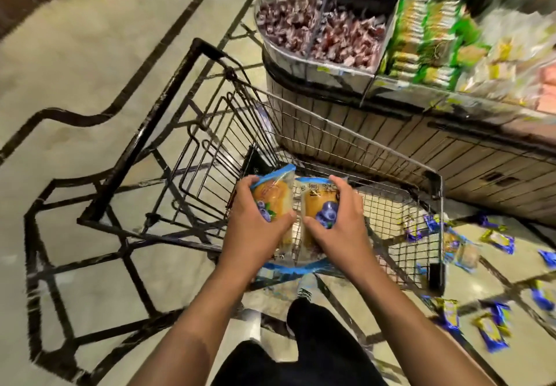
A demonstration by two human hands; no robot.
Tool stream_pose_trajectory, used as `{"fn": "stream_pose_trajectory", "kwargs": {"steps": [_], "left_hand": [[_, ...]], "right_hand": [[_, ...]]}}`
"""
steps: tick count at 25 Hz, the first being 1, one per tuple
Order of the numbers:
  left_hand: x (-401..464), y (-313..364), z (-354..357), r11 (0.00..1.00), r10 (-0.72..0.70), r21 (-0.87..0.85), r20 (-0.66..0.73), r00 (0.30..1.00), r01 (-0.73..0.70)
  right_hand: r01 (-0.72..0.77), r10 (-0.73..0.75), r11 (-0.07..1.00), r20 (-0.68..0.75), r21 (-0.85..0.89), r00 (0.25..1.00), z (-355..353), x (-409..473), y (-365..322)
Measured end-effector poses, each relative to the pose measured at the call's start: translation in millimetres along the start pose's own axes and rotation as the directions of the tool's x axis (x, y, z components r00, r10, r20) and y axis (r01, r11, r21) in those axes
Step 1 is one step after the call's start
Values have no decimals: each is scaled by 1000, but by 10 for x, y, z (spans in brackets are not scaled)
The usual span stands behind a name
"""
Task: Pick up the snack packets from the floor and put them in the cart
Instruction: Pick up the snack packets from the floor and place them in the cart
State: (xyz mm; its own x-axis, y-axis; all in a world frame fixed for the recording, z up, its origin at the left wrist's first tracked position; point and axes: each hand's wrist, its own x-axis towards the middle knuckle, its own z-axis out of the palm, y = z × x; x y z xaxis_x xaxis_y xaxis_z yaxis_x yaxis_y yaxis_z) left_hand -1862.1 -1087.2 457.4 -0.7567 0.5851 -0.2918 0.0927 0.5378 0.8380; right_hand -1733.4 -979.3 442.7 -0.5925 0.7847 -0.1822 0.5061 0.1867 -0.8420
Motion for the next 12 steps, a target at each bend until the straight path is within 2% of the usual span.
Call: {"fn": "stream_pose_trajectory", "kwargs": {"steps": [6, 12], "left_hand": [[643, 181, 323, 1000, 7, -10, 2, 1000, -7], [1260, 90, 486, 1000, -8, 31, 70, 997, 6]], "right_hand": [[-42, 42, 999, 11, -4, 999, -221, 674, 176], [-128, 128, 992, -25, -13, 991, -108, 1172, 275]]}}
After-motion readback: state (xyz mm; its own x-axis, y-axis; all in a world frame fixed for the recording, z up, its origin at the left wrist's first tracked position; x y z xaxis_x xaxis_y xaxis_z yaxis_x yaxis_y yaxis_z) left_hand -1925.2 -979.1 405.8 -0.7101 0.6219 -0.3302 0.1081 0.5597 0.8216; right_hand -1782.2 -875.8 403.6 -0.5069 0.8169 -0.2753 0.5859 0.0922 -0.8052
